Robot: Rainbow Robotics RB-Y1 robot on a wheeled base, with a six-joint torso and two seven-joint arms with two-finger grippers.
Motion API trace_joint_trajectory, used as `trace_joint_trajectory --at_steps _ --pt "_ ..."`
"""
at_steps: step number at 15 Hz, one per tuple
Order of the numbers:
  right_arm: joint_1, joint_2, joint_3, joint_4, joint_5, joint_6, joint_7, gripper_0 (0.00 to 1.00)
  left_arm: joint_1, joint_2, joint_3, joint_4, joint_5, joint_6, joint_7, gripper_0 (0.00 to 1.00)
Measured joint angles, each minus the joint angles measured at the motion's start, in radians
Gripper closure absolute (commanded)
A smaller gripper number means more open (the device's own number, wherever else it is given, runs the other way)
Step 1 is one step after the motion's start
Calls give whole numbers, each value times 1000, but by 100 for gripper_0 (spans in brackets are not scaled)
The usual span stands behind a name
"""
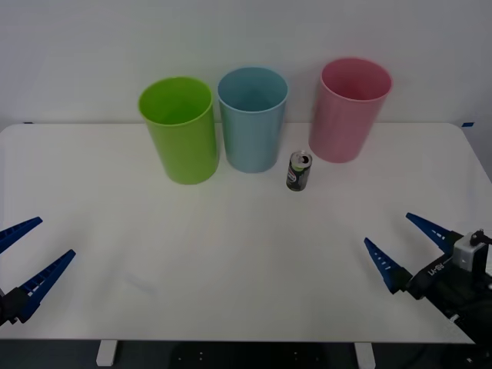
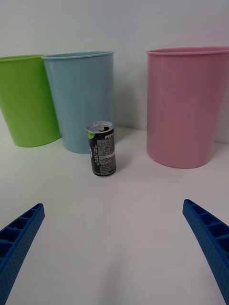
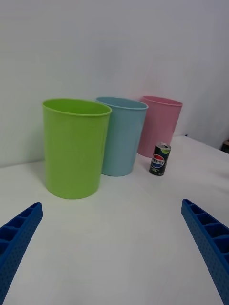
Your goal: Grasp the object on the table and drop it into the matching bin: aluminum can to the light blue bin, PET bottle to the pink bin.
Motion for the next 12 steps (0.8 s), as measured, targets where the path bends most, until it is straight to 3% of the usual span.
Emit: trace_joint_trajectory --at_steps 7,12 --pt "-66 105 46 5 133 116 -13 0 0 0 0 0 0 0 0 0" --pt "-167 146 50 124 184 113 -5 0 0 0 0 0 0 0 0 0"
